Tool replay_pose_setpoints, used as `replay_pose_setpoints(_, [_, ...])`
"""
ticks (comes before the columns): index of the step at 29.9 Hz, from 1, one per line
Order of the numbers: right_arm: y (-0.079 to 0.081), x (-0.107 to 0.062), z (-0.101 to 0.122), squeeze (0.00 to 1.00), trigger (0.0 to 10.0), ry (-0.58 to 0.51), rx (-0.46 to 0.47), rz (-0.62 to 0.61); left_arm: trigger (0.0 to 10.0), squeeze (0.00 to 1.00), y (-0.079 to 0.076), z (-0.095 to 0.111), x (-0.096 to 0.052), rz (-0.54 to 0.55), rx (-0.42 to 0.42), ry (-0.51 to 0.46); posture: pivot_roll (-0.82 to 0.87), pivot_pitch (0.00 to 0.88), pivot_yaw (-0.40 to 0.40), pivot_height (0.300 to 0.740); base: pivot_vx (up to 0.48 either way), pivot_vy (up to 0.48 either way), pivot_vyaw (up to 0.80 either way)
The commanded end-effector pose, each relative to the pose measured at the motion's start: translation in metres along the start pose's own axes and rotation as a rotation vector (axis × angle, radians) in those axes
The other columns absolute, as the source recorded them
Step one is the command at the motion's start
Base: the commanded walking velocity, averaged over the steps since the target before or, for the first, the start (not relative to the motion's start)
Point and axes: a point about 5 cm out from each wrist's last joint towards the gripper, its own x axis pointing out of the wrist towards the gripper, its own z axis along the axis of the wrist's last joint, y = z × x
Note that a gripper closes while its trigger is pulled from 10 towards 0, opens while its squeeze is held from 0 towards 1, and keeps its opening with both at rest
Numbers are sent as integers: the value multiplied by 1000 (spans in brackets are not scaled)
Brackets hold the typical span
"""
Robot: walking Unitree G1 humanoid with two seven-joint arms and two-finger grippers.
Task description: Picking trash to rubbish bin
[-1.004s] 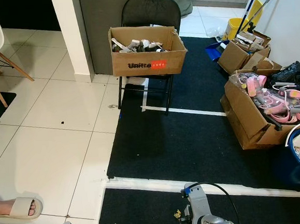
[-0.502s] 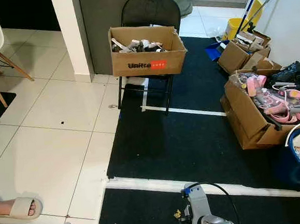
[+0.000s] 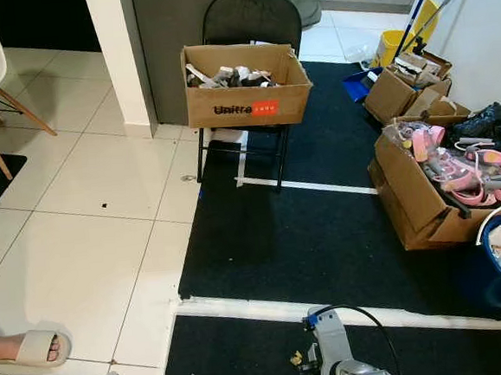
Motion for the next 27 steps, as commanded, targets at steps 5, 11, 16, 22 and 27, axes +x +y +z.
replay_pose_setpoints(5, [-1,0,-5,0,10000,16,4,-1,10000,0,4,-7,-1,9,4,31,116,77,-49,740,0,0,0])
replay_pose_setpoints(11, [-1,0,-5,0,10000,16,1,-1,10000,0,6,-7,-2,10,3,29,116,77,-49,740,0,0,0])
replay_pose_setpoints(16, [-1,0,-5,0,10000,14,7,-1,10000,0,5,-7,-2,8,1,29,116,74,-50,740,0,0,0])
replay_pose_setpoints(22, [-1,0,-5,0,10000,14,8,-1,10000,0,4,-8,-2,7,-1,29,116,74,-50,740,0,0,0])
replay_pose_setpoints(27, [-1,0,-5,0,10000,14,8,-1,10000,0,3,-8,-1,6,-4,28,116,74,-50,740,0,0,0])
